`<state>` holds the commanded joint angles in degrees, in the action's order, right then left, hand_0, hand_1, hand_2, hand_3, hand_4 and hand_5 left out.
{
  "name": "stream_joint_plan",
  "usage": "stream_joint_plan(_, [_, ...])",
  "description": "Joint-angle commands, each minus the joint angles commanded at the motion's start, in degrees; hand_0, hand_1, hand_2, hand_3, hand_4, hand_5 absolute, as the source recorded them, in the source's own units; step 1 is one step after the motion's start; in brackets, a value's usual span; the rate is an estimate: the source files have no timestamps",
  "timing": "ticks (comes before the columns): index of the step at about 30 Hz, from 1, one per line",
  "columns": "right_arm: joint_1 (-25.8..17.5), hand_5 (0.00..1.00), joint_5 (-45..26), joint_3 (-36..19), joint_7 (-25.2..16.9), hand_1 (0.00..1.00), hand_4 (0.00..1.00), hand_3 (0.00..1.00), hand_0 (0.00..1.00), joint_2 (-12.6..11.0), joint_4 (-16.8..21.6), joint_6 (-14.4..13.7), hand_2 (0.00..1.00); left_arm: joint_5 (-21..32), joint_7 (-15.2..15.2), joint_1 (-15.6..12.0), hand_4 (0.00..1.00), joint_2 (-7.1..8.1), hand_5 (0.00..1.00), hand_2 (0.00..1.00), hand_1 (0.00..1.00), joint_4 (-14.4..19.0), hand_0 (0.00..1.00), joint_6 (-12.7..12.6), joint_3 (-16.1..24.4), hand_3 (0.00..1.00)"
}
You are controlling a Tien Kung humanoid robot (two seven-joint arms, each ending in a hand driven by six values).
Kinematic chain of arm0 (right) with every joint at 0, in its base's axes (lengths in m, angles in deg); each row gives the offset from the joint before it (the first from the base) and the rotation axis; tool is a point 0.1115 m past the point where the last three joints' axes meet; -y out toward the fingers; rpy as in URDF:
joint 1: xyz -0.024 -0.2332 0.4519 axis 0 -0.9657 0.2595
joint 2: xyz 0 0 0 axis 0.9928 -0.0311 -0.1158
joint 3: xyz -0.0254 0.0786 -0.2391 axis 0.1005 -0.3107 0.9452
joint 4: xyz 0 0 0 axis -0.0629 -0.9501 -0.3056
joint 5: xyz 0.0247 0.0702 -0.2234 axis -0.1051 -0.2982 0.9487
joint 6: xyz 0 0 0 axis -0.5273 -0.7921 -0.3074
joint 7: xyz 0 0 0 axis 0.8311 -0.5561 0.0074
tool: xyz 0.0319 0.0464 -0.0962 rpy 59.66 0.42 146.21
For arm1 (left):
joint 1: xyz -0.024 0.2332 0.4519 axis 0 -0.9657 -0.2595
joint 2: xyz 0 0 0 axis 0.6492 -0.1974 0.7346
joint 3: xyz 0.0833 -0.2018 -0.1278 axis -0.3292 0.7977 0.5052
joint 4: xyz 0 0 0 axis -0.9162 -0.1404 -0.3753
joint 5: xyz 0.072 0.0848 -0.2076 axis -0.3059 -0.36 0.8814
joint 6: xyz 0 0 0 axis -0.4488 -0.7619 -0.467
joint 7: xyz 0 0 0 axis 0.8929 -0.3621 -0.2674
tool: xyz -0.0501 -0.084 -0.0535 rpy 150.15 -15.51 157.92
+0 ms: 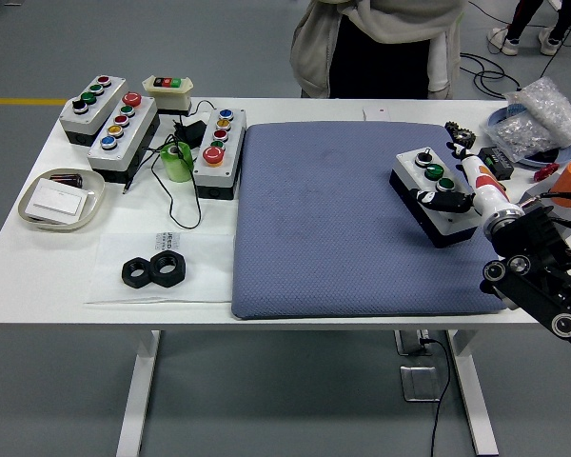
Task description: Pick up the button,place it on the desk,press the button,press the button
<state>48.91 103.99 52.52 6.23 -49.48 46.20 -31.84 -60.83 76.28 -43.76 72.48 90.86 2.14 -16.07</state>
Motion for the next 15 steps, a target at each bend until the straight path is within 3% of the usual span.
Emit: stream_joint_plan(15, [3.3,0.228,3.6,2.9,5.6,0.912,0.901,0.998,0.998,2.7,-8.1,1.7,0.963,-1.5,-0.5,-0.3,0.551,0.04,0.998,0.864,0.790,0.0,0.751,0.0,0.8,0.782])
